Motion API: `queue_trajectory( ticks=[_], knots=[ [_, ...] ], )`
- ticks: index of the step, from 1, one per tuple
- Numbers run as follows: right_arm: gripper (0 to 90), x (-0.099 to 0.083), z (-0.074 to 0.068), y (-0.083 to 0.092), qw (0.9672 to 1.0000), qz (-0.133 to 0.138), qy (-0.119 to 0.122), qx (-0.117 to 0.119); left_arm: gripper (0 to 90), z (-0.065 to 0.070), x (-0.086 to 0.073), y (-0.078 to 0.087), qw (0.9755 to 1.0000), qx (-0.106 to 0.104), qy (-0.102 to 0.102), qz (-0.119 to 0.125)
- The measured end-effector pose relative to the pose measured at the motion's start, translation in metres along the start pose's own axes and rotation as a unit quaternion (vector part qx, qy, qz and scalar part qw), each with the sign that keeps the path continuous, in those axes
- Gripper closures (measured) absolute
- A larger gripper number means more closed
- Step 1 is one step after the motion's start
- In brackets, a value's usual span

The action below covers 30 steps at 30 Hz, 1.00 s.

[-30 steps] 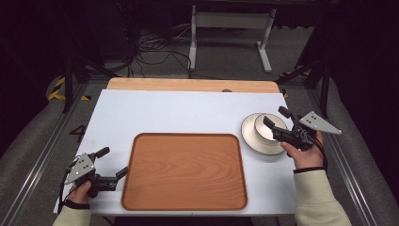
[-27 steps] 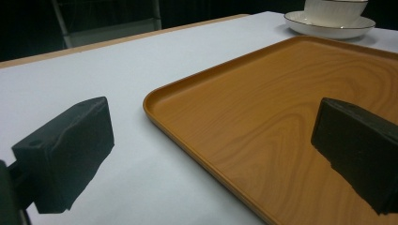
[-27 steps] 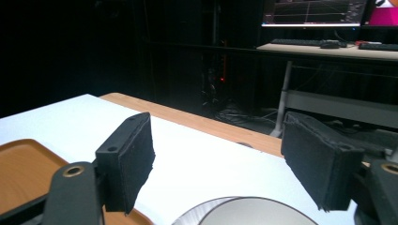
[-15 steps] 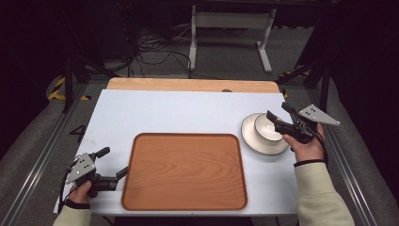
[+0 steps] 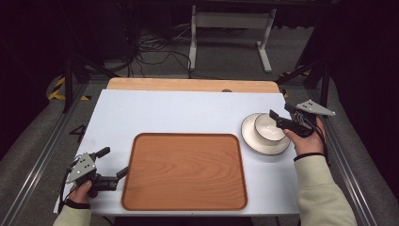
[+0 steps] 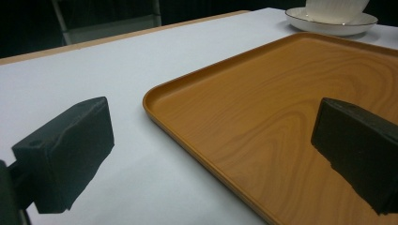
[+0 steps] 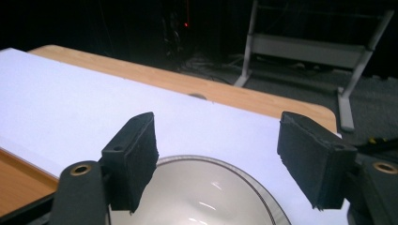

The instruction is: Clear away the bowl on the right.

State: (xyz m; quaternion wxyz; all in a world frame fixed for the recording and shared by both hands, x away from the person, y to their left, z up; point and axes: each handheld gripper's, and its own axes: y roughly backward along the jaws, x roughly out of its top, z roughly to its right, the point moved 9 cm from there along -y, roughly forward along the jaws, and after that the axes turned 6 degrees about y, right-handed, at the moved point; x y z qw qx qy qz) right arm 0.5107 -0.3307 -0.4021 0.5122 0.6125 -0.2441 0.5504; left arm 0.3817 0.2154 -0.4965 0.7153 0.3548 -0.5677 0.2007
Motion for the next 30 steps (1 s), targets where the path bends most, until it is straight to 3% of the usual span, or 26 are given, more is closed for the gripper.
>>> queue_trajectory(
  ticks=[10,18,28,30],
  knots=[
    [35.8,-0.019,0.007,-0.009,0.9975,-0.069,-0.014,-0.001,0.3,0.000,0.000,0.000,1.0000,0.001,0.000,-0.001],
    [41.8,-0.040,0.014,-0.014,0.9905,-0.135,-0.020,-0.014,0.3,0.000,0.000,0.000,1.0000,0.000,0.000,-0.001],
    [49.4,-0.058,0.017,-0.021,0.9814,-0.187,-0.041,-0.005,0.3,0.000,0.000,0.000,1.0000,0.000,-0.001,-0.004],
    [51.3,-0.059,0.018,-0.022,0.9810,-0.190,-0.040,-0.005,0.3,0.000,0.000,0.000,1.0000,0.000,-0.002,-0.004]
  ],
)
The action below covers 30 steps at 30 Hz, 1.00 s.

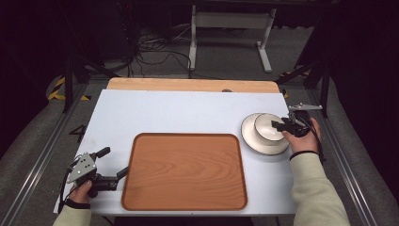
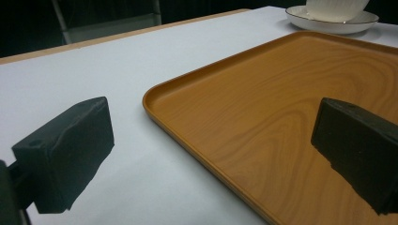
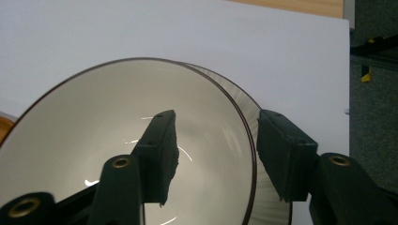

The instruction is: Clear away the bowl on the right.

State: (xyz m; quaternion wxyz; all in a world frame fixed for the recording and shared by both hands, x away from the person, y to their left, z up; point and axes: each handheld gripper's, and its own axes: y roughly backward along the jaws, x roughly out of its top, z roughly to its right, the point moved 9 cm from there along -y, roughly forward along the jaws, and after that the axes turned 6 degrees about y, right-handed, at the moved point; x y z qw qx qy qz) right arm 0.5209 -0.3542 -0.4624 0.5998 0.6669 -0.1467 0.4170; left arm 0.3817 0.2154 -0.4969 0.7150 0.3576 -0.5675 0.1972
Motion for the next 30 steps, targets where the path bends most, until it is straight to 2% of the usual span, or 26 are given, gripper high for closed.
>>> queue_trajectory(
  ticks=[5,12,16,24,30],
  knots=[
    [59.3,-0.005,0.000,-0.003,0.9997,-0.019,-0.011,0.012,0.3,0.000,0.000,0.000,1.0000,0.000,0.000,0.000],
    [65.2,-0.010,0.000,-0.005,0.9990,-0.042,-0.007,0.010,0.3,0.000,0.000,0.000,1.0000,0.000,0.000,0.000],
    [68.4,-0.011,0.001,-0.004,0.9989,-0.044,-0.009,0.009,0.3,0.000,0.000,0.000,1.0000,0.000,0.000,0.000],
    [81.1,-0.013,0.005,-0.002,0.9984,-0.053,-0.021,0.002,0.3,0.000,0.000,0.000,1.0000,0.001,0.000,0.000],
    [82.1,-0.014,0.006,-0.001,0.9981,-0.054,-0.031,0.000,0.3,0.000,0.000,0.000,1.0000,0.001,0.000,0.000]
  ],
)
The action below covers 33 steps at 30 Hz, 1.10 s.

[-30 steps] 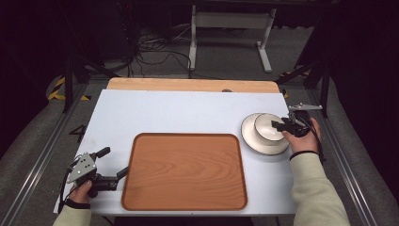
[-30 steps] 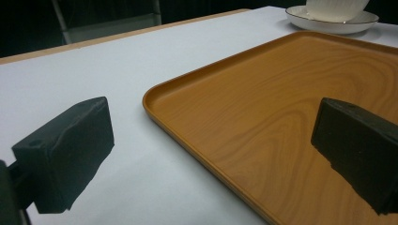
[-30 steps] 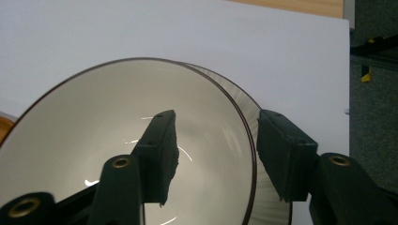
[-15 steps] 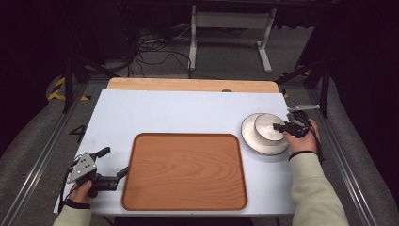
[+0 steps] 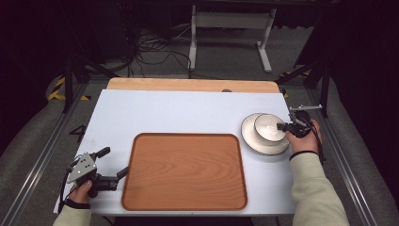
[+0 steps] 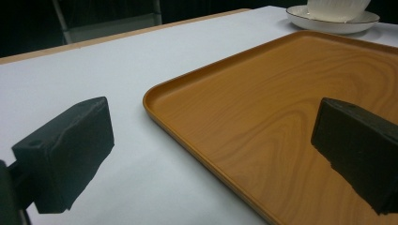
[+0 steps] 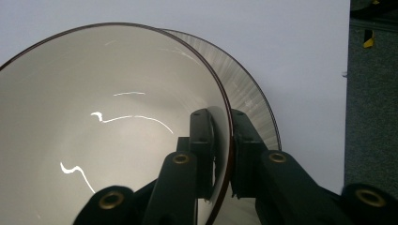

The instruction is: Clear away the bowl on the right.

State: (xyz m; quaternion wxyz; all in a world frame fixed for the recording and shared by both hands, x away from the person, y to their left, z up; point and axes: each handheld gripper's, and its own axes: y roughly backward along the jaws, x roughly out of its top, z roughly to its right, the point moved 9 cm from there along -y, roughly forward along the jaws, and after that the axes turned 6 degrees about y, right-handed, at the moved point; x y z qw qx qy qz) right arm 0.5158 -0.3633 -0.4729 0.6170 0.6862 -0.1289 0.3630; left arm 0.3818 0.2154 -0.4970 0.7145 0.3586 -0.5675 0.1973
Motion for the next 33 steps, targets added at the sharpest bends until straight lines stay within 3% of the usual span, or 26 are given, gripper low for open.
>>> queue_trajectory(
  ticks=[15,24,33],
  knots=[
    [82.7,0.0002,0.0010,-0.0002,0.9998,0.009,-0.018,0.008,0.3,-0.0003,-0.0001,0.0001,1.0000,0.001,0.002,-0.001],
    [83.0,-0.0016,0.0000,0.0033,0.9982,-0.014,-0.058,0.009,0.3,-0.0006,-0.0001,0.0002,1.0000,0.001,0.000,-0.001],
    [82.6,0.0036,-0.0035,0.0070,0.9973,-0.028,-0.068,0.007,0.3,-0.0004,0.0002,-0.0004,1.0000,0.002,0.003,0.001]
  ],
)
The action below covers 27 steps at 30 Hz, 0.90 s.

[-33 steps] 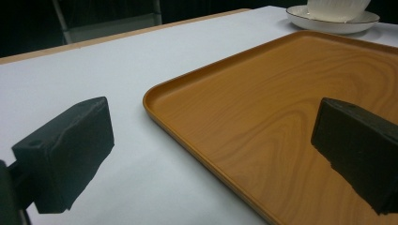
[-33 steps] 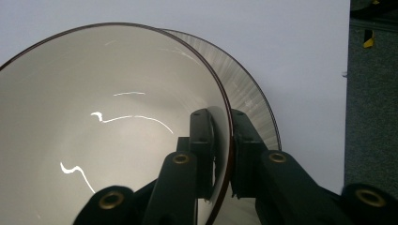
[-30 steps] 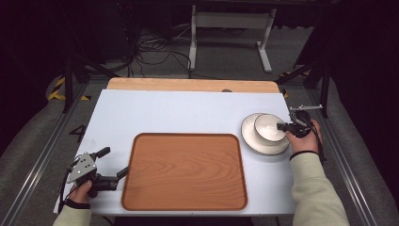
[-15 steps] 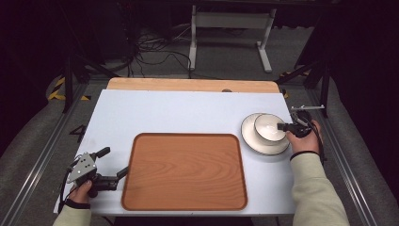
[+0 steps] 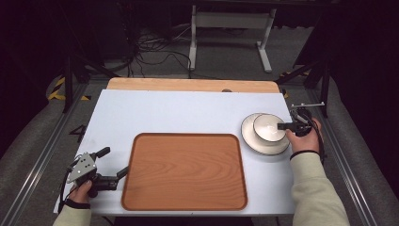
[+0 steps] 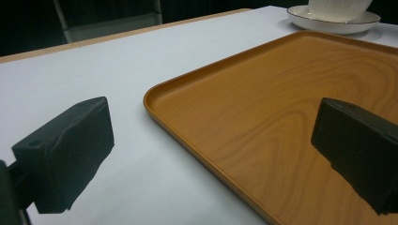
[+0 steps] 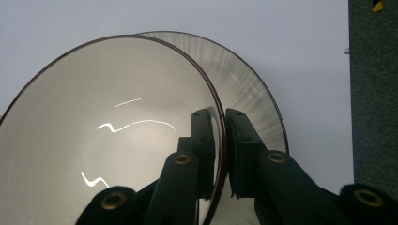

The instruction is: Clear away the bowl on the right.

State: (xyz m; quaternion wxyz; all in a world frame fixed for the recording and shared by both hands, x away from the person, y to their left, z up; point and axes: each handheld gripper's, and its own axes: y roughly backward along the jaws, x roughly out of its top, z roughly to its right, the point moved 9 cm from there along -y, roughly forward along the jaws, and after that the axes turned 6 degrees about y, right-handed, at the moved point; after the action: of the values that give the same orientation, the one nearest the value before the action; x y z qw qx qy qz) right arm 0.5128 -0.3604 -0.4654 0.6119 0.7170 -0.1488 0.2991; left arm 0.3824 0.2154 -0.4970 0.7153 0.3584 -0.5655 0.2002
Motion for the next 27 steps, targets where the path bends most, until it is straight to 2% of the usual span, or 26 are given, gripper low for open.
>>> queue_trajectory(
  ticks=[2,27],
  knots=[
    [82.2,0.001,-0.001,0.001,0.9999,-0.003,0.001,0.010,0.3,0.000,0.000,0.000,1.0000,0.000,-0.002,-0.003],
    [81.3,0.025,-0.007,0.038,0.9999,0.011,-0.001,-0.006,0.3,0.000,0.000,0.000,1.0000,-0.001,0.000,-0.002]
  ],
)
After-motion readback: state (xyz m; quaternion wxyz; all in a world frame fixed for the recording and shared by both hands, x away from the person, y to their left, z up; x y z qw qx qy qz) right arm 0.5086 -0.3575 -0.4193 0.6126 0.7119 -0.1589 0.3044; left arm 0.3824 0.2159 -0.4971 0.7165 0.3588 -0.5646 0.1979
